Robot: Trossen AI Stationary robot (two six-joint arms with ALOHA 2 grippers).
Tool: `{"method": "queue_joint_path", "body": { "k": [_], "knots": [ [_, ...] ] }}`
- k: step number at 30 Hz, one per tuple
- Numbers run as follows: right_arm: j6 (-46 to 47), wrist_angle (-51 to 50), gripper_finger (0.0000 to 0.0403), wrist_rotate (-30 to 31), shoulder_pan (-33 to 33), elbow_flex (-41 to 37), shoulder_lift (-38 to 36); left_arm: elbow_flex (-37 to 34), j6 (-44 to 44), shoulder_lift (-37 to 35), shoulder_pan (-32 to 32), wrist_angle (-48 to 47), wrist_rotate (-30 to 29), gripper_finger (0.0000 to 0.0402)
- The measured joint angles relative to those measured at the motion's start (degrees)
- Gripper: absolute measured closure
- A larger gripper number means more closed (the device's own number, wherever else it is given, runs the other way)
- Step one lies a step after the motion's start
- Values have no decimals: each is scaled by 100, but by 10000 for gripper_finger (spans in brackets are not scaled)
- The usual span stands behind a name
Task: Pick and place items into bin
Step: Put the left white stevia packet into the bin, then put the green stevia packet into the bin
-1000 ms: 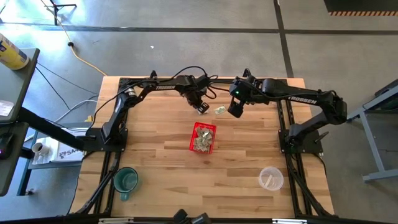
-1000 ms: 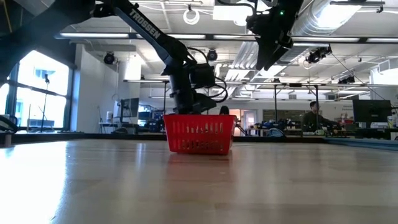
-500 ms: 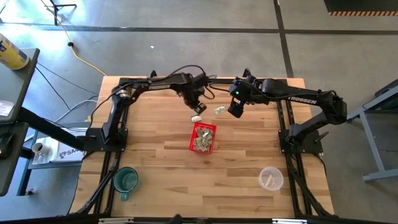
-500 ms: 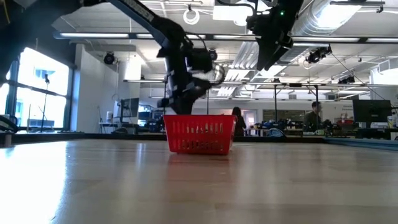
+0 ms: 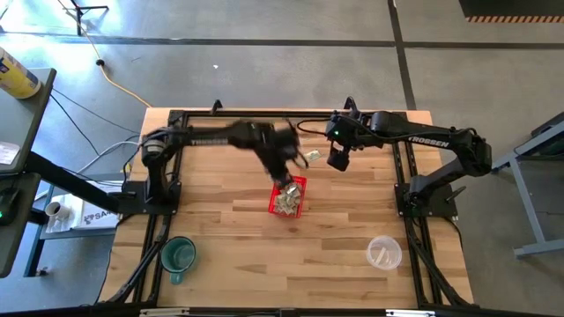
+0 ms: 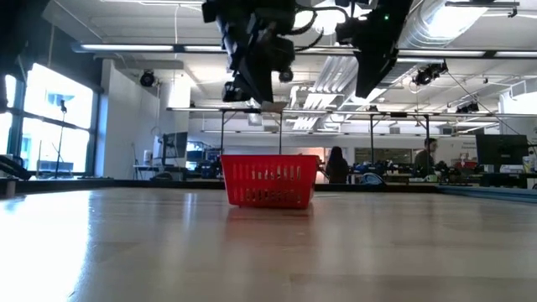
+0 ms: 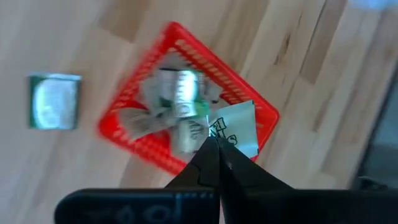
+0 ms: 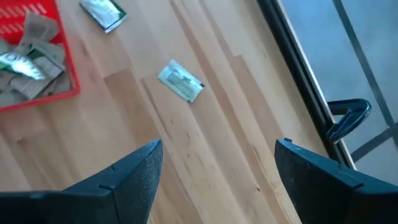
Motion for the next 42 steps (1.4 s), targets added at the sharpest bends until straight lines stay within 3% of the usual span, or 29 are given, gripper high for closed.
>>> {"method": "queue_joint_path", "body": {
  "k": [6, 11, 13, 17, 21, 24, 31, 42],
  "knots": [
    [-238, -55, 102, -314, 1, 0, 0, -11, -91, 602, -838, 313, -1159, 346],
    [-429, -148, 102, -419, 1, 0, 0, -11, -636, 857, -940, 72, -1281, 303],
    [-495, -158, 102, -434, 1, 0, 0, -11, -783, 755, -929, 26, -1399, 283],
    [-572, -151, 102, -428, 1, 0, 1, 63, -918, 176, -899, -93, -2211, 245],
    [-626, -110, 102, -430, -19, 0, 1, 97, -844, -59, -553, -543, -2758, 206],
    [-626, -68, 102, -573, -128, 0, 1, 18, -457, -29, -55, -850, -2695, 179],
    [-482, 83, 102, -876, -522, 0, 1, -741, 11, 121, 693, 207, -1493, 144],
    [-310, 515, 102, -1010, -866, 0, 12, -1143, 605, 753, 505, 979, -1785, 120]
  ]
}}
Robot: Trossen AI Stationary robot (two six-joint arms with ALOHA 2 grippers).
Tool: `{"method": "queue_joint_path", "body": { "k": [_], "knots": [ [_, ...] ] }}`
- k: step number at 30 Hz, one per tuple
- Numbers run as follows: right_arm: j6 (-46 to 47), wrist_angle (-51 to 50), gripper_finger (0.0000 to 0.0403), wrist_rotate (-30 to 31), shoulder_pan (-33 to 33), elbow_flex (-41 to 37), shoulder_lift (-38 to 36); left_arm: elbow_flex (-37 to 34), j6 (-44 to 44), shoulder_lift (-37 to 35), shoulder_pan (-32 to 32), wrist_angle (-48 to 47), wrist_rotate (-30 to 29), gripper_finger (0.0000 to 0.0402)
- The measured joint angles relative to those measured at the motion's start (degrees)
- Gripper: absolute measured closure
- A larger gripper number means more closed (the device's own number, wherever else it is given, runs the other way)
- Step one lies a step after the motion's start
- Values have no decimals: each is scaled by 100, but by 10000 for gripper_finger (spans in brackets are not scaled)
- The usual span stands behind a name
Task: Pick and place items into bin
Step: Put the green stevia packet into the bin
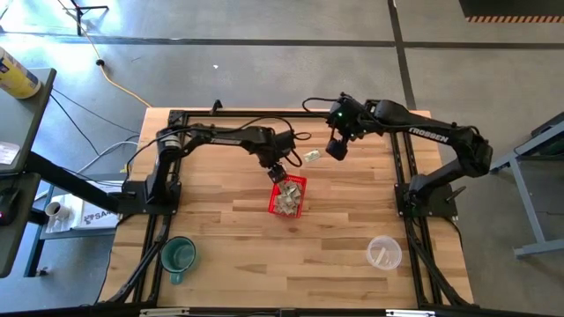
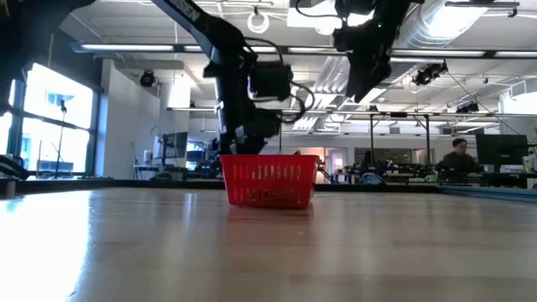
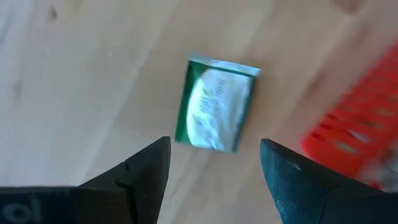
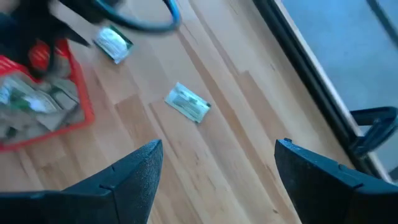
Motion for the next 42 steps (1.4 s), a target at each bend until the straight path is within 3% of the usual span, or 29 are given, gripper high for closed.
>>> {"method": "queue_joint_path", "body": {
  "k": [7, 11, 25, 31, 33, 36, 42],
  "knots": [
    [265, 14, 102, -68, -36, 0, 0, 2, 19, 299, 0, 208, -100, 120],
    [360, 11, 102, -51, -34, 0, 0, 5, 214, 349, 2, 319, -136, 146],
    [453, 11, 102, -20, -34, 0, 0, 220, 350, 437, 271, 359, -193, 365],
    [445, 12, 102, -36, -10, 0, 0, 882, 306, 164, 394, -245, -241, 367],
    [431, 4, 102, -63, 32, 0, 0, 1122, 303, 26, 282, -404, -7, 364],
    [348, -44, 102, -76, 143, 0, 0, 1442, 85, -125, -26, -452, 484, 353],
    [243, -338, 102, -8, 389, 0, 0, 1605, -800, -98, -935, -738, 549, 360]
  ]
}}
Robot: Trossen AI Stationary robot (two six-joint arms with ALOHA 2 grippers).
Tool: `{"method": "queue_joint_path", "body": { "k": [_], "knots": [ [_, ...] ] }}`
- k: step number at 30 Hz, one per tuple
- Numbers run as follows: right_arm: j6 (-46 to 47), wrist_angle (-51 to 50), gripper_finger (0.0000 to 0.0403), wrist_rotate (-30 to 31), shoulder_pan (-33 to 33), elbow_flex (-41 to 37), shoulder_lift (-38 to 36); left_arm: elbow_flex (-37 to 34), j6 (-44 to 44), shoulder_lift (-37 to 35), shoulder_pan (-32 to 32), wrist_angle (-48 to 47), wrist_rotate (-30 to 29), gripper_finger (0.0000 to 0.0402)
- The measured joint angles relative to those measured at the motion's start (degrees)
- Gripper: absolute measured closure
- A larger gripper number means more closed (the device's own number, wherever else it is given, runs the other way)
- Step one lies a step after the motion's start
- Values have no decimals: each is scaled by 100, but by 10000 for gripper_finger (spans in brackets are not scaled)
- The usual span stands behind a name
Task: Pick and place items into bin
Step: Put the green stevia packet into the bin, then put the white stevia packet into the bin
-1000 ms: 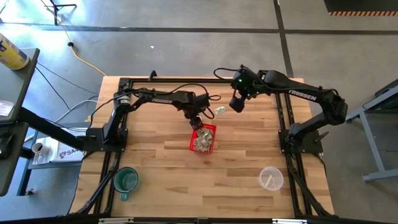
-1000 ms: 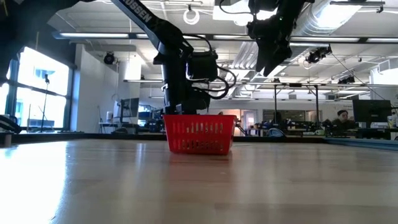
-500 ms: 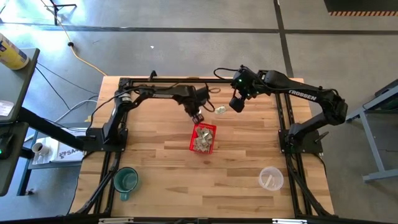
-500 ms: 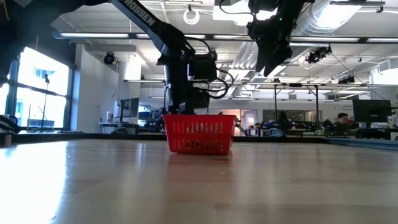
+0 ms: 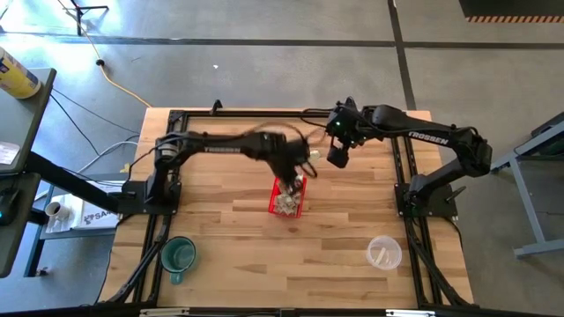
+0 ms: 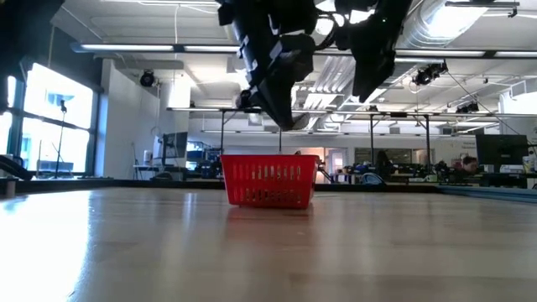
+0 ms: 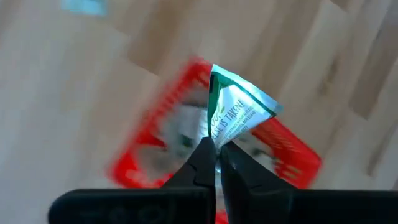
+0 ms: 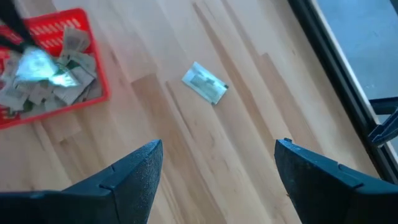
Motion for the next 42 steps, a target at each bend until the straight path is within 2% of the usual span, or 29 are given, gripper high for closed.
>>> {"method": "queue_joint_path", "body": {
  "k": [6, 12, 14, 18, 22, 26, 29, 33, 37, 42],
  "knots": [
    [-40, -47, 102, -1, 171, 0, 0, -426, -730, 38, -671, 34, -426, 339],
    [-218, -29, 102, -55, 261, 0, 0, -885, -1344, 49, -715, -33, -437, 292],
    [-389, -31, 102, -278, 281, 0, 52, -881, -1459, 49, -703, -118, -449, 275],
    [-693, -31, 102, -760, 313, 0, 378, -489, -1286, 47, -665, -649, -364, 241],
    [-1057, 103, 102, -772, 338, 0, 998, 100, -787, 40, -635, -1722, -15, 220],
    [-1665, 705, 102, -438, 333, 0, 1707, 668, -618, -109, -647, -2562, -647, 214],
    [-2224, 896, 102, 18, 279, 0, 2025, 741, -466, -508, -641, -2741, -1027, 213],
    [-2870, 1031, 102, 143, 41, 0, 2188, 224, -387, -1363, -615, -2719, -1502, 213],
    [-3272, 1675, 102, 57, -220, 0, 2338, -645, -394, -2386, -400, -2090, -1851, 213],
    [-3527, 2271, 102, -542, -373, 0, 2680, -1614, -757, -3422, 79, -1142, -1779, 213]
  ]
}}
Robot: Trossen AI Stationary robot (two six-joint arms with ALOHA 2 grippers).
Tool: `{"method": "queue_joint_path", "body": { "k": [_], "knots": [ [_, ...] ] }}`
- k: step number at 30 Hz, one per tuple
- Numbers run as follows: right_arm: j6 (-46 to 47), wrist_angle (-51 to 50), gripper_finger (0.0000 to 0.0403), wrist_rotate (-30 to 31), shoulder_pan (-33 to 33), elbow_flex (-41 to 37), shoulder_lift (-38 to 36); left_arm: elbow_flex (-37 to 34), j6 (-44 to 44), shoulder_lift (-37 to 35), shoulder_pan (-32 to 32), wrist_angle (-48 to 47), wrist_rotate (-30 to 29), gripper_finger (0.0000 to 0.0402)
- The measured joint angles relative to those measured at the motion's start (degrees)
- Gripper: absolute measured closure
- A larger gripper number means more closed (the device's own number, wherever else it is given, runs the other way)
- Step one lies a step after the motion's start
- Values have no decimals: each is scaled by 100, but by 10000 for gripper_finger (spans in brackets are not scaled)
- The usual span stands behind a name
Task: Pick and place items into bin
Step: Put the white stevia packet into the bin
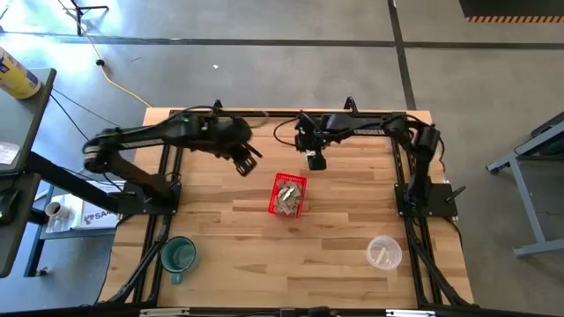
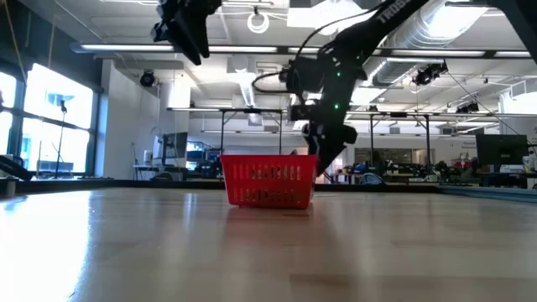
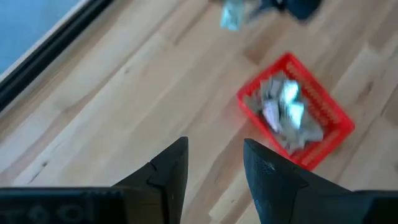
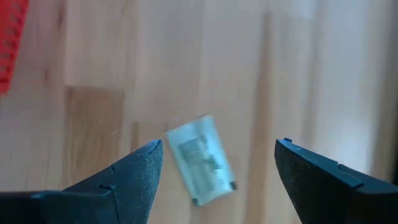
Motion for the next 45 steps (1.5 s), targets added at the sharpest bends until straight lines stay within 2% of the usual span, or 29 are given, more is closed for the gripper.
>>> {"method": "queue_joint_path", "body": {
  "k": [3, 7, 14, 20, 30, 33, 36, 45],
  "knots": [
    [-27, -142, 102, 12, -11, 0, 261, -362, -107, -420, 257, 139, 39, 213],
    [60, -193, 102, 457, -97, 0, 533, -653, -108, -744, 502, 246, 57, 213],
    [744, -464, 102, -230, -494, 18, 627, -743, 66, -791, 843, 422, 174, 213],
    [863, -583, 102, -387, -684, 20, 667, -743, 218, -791, 869, 737, 236, 213],
    [994, -729, 108, -237, -560, 37, 942, -743, 212, -784, 858, 846, 271, 213],
    [1100, -826, 136, -252, -563, 35, 953, -743, 211, -784, 858, 846, 271, 213],
    [1152, -913, 183, -249, -557, 35, 953, -743, 211, -784, 858, 847, 271, 213],
    [1656, -1203, 377, -611, -325, -11, 657, -743, 208, -782, 858, 848, 269, 213]
  ]
}}
